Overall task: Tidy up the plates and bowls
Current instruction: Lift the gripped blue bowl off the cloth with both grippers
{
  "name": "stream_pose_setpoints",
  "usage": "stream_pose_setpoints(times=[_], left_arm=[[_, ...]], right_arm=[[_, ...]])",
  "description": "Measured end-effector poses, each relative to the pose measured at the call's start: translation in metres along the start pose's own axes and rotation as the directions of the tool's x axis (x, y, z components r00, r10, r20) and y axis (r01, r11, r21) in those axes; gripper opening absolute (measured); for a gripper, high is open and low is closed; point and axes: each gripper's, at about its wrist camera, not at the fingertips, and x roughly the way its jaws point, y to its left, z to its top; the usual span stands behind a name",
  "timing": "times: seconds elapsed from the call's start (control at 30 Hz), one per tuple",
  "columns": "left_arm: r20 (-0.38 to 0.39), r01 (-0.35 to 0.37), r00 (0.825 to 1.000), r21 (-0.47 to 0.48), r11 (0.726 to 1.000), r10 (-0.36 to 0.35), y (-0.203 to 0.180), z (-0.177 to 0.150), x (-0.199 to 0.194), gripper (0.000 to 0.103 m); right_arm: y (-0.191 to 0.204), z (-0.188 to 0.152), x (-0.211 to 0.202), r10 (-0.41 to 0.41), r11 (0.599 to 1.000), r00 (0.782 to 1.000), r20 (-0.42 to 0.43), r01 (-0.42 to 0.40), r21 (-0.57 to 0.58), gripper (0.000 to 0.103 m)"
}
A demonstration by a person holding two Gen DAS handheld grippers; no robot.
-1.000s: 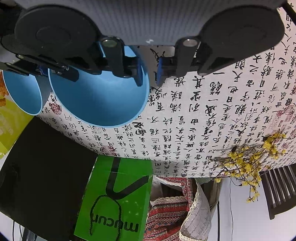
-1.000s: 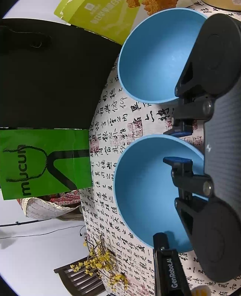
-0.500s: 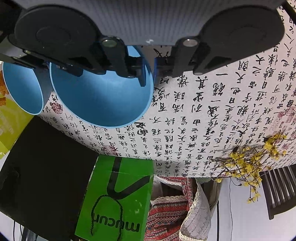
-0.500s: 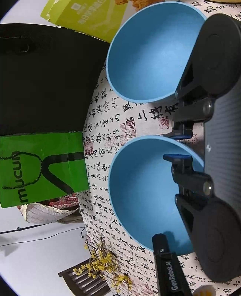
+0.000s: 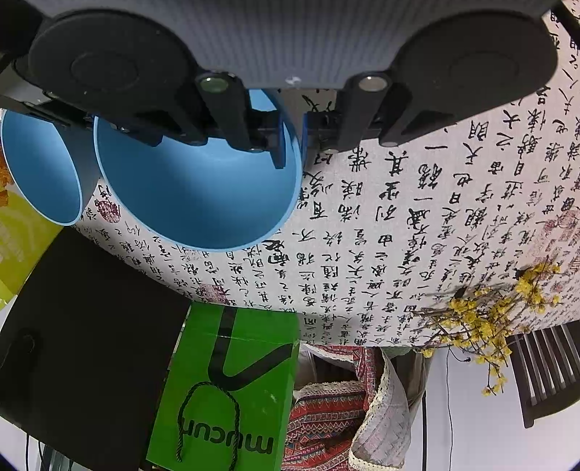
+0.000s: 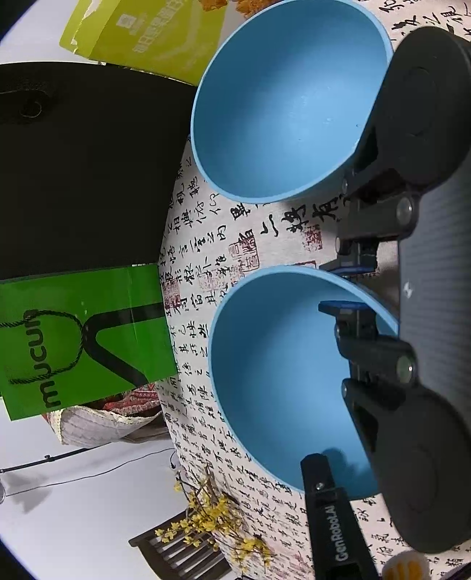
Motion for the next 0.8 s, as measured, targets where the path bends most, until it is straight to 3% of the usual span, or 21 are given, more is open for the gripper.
stream_pose_setpoints(times=[0.47,0.8], left_arm=[[-0.071,0.005,0.997,-0.029,1.000,-0.007,-0.001,-0.003,0.015,0.010],[-0.130,-0.002,0.992,-0.050,0.999,-0.005,0.002,0.003,0.020,0.010]], right_arm=[[-0.004,-0.002,0.008,0.028,0.997,0.998,-0.056,-0.024,0.067,0.013],[-0.023,0.002,0.015,0.139,0.961,0.981,-0.132,-0.102,0.256,0.013]])
